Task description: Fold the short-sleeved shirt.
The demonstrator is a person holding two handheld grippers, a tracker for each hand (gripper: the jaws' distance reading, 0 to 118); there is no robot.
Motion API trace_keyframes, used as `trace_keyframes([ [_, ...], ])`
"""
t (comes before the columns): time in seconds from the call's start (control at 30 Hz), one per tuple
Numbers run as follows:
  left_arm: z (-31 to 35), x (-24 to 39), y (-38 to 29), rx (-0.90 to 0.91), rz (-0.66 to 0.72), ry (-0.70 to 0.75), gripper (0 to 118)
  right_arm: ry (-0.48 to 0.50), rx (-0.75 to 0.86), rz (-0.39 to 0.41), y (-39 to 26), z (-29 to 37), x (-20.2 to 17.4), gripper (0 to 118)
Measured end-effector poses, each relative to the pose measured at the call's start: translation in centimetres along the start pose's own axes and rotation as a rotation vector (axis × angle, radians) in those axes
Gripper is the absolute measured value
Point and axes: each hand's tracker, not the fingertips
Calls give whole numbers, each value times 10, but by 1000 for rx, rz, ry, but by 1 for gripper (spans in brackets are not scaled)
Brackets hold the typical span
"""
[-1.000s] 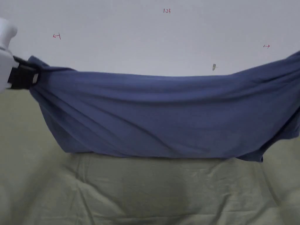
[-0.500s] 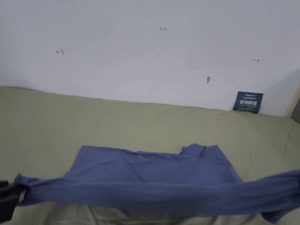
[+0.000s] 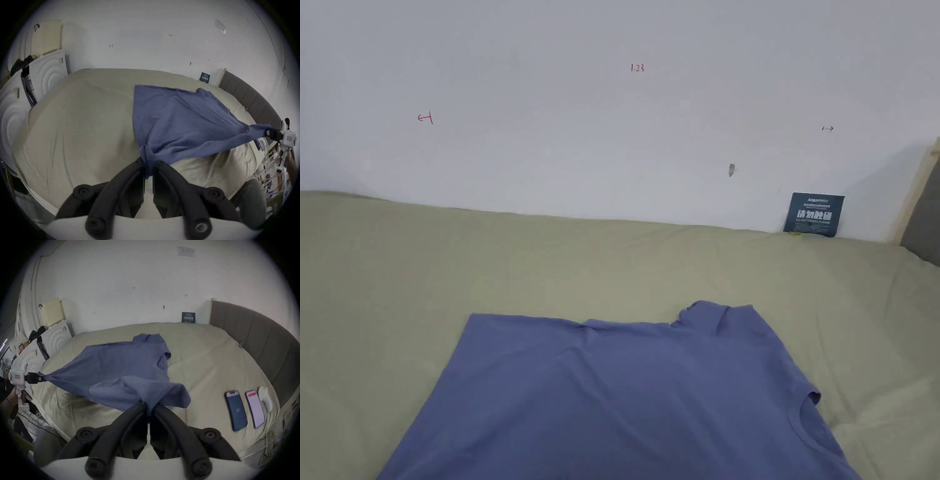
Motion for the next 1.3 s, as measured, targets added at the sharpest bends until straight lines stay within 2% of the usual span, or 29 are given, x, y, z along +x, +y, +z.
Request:
trace_keyframes([
  [0.1, -7, -9, -16, -10, 37, -15, 8, -3, -19, -5, -16, -9, 3, 4],
  [0.13, -9, -11, -21, -11, 49, -28, 10, 5, -21, -18, -21, -12, 5, 12],
  [0.17, -12, -13, -26, -9, 67, -36, 15, 16, -25, -39, -29, -18, 17, 33],
  [0.2, -14, -15, -30, -11, 93, -49, 19, 15, -47, -47, -33, -21, 20, 33],
  [0.23, -16, -17, -35, -20, 123, -53, 22, 2, -73, -81, -37, -24, 22, 42],
  [0.27, -23, -31, -46, -35, 165, -60, 32, -4, -116, -84, -42, -25, 24, 58],
  [0.3, -23, -35, -50, -40, 205, -59, 62, -11, -105, -134, -45, -23, 27, 66],
  [0.33, -20, -38, -54, -40, 247, -74, 81, 11, -122, -163, -48, -21, 30, 66],
  [0.37, -14, -39, -55, -15, 277, -64, 88, 5, -112, -159, -49, -16, 30, 66],
  [0.43, 6, -18, -44, 11, 273, -39, 88, -18, -86, -132, -45, -7, 22, 66],
  [0.5, 18, -2, -28, 62, 187, 12, 88, -35, -46, -90, -35, -2, 11, 66],
  [0.6, 25, 38, -7, 150, 57, 66, 88, -95, -28, -82, -14, -2, -19, 66],
  [0.67, 24, 71, 2, 163, 21, 116, 84, -128, -45, -70, -7, -4, -41, 64],
  [0.7, 23, 90, 6, 161, 7, 137, 65, -166, -66, -55, -5, -6, -54, 63],
  [0.73, 22, 107, 5, 176, 5, 131, 32, -146, -66, -46, -5, -7, -66, 61],
  [0.77, 21, 122, 2, 191, 5, 133, 0, -130, -47, -31, -8, -5, -74, 38],
  [0.8, 19, 138, -1, 185, 14, 143, 0, -119, -23, -5, -9, -4, -83, 1],
  [0.83, 19, 151, -7, 181, 42, 167, 0, -166, 15, 11, -12, 0, -94, 1],
  [0.87, 19, 161, -13, 160, 65, 126, 0, -191, -12, 42, -17, 3, -101, 1],
  [0.93, 14, 178, -30, 126, 71, 47, 0, -113, -13, 37, -27, 10, -107, 1],
  [1.03, 10, 203, -58, 101, -14, 90, 0, -105, -21, 47, -47, 4, -130, 1],
  [1.3, 8, 194, -88, 14, 75, 59, 0, -29, -89, 74, -69, 6, -142, 1],
])
